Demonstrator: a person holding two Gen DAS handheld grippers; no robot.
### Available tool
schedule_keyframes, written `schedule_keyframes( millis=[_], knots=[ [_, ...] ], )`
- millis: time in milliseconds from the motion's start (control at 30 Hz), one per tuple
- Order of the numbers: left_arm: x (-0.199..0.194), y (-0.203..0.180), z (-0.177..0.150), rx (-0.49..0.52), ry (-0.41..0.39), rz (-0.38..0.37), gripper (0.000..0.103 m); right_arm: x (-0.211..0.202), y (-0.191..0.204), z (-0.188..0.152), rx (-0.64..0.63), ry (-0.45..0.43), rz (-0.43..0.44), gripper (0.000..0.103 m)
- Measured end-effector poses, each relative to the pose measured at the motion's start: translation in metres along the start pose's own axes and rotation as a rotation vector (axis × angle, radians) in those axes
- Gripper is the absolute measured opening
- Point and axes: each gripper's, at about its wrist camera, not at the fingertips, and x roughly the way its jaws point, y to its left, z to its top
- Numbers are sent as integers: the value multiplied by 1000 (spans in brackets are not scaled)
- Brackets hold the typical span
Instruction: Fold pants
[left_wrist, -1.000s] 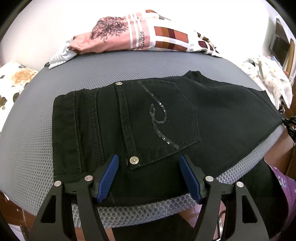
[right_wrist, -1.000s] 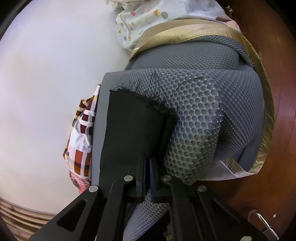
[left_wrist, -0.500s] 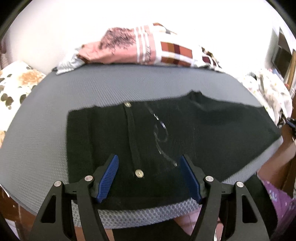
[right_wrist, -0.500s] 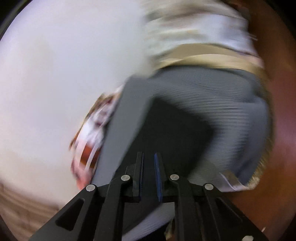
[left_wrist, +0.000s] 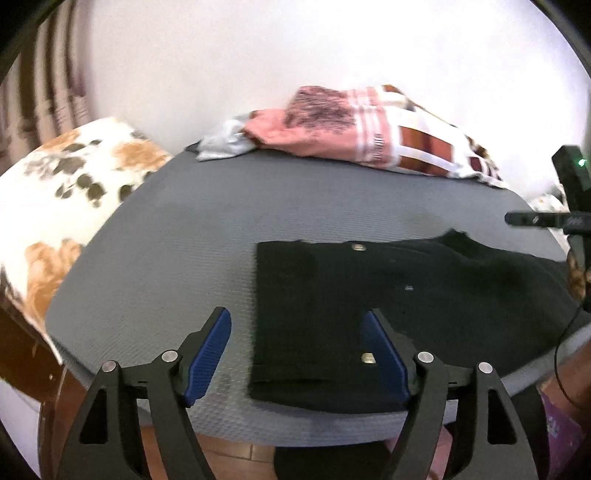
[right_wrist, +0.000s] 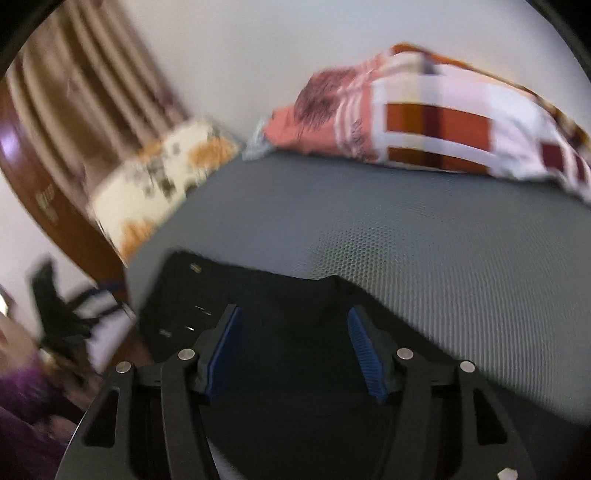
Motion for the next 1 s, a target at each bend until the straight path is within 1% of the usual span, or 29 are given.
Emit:
schedule_keyframes(
  millis=[33,100,200,233,267,300,333,400,467,533,600,633,733,767,800,833,867,900,933,1000],
  knots=[
    [3,8,0,-30,5,1,75,15,0,4,-19,27,-17,58],
    [6,18,0,-79,16,-8,75,33,-4,9,-28,70,7,58],
    [11,28,-2,-117,30,-12,75,60,-8,10,-45,134,-25,56],
    [14,29,-2,-119,37,-8,75,68,-9,9,-43,149,-20,50],
    [15,29,-3,-119,41,-7,75,74,-10,10,-43,158,-19,40],
    [18,30,-4,-120,49,-8,75,81,-11,11,-45,177,-21,35],
    [20,30,-5,-120,58,-9,75,88,-11,11,-58,194,-44,27],
    [24,29,-7,-118,72,-11,75,91,-9,10,-76,188,-77,20],
    [26,29,-8,-117,79,-6,75,86,-12,8,-71,156,-103,7],
    [28,30,-8,-123,85,-3,75,81,-12,7,-71,123,-141,3],
    [30,32,-9,-136,87,-2,75,85,-9,8,-98,97,-208,2],
    [31,33,-9,-140,89,5,75,88,-11,10,-92,88,-233,1],
    [31,36,-9,-150,88,10,75,93,-26,20,-10,47,-246,0],
    [31,37,-9,-155,86,12,75,95,-30,22,8,43,-272,0],
    [31,38,-9,-157,86,12,75,96,-41,23,57,50,-243,0],
    [31,38,-9,-158,89,10,75,94,-45,21,88,36,-182,0],
    [32,39,-9,-158,90,11,75,89,-44,20,87,6,-165,0],
    [32,39,-9,-158,90,13,75,84,-42,19,82,-17,-180,0],
    [32,39,-9,-160,90,13,75,75,-44,18,100,-39,-165,4],
    [33,40,-9,-167,96,4,75,60,-42,19,126,-81,-116,5]
  ],
)
